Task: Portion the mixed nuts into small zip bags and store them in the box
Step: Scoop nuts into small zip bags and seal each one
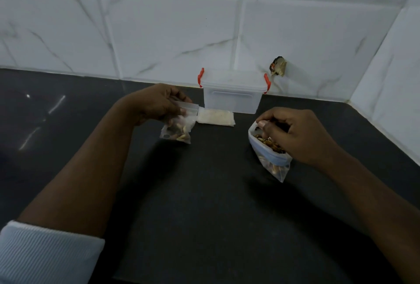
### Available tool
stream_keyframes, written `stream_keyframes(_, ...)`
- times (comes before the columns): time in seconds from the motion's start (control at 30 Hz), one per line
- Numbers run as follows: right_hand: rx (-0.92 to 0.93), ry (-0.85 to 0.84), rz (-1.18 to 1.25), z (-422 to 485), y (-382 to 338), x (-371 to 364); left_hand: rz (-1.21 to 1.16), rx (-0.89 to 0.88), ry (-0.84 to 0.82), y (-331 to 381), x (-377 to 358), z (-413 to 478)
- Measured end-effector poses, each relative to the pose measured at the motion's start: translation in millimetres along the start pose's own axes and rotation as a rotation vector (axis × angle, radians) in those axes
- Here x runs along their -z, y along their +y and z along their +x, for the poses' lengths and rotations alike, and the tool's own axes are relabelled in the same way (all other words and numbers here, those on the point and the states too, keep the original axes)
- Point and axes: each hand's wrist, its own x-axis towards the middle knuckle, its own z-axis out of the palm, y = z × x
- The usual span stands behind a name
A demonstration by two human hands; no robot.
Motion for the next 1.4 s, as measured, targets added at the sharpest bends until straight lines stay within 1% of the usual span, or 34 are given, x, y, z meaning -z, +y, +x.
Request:
stream_keyframes(0.13,0.001,-0.002,-0.009,0.8,-0.2,0.3,0.16,-0.022,0.116,-3.3,-1.5,4.4)
stream_keyframes(0.3,0.012,-0.002,-0.023,0.7,-0.6,0.2,0.414,-0.073,0.197,-1.5,-19.4,13.5)
stream_keyframes(0.4,0.009,-0.008,-0.015,0.8,-0.8,0.5,0.674,-0.217,0.371,4.3,-42.4,15.7)
stream_keyframes(0.43,0.01,-0.012,-0.015,0.7,-1.3,0.7,0.775,-0.279,0.392,7.8,-52.1,15.8)
stream_keyframes(0.5,0.013,-0.018,-0.018,0.3,-2.3,1.7,0.972,-0.338,0.345,15.6,-72.0,17.2)
stream_keyframes(0.57,0.011,-0.02,-0.02,0.2,-2.7,2.5,1.119,-0.31,0.295,20.8,-89.1,21.0)
stream_keyframes(0.67,0.013,-0.024,-0.022,-0.2,-1.9,2.5,1.249,-0.258,0.28,21.7,-99.2,24.6)
stream_keyframes(0.73,0.018,-0.022,-0.023,0.0,-1.1,2.8,1.264,-0.238,0.277,19.4,-97.7,26.9)
stream_keyframes(0.87,0.032,-0.037,-0.041,0.6,-0.8,3.0,1.217,-0.224,0.263,17.6,-92.6,29.6)
stream_keyframes(1.03,0.028,-0.05,-0.052,0.6,-0.2,3.1,1.173,-0.268,0.304,19.2,-92.7,30.0)
stream_keyframes(1.23,0.022,-0.047,-0.048,0.8,-0.6,2.2,1.09,-0.37,0.382,13.9,-94.6,32.0)
stream_keyframes(1.4,0.024,-0.054,-0.053,1.0,-1.5,2.6,1.132,-0.309,0.362,17.2,-89.8,27.6)
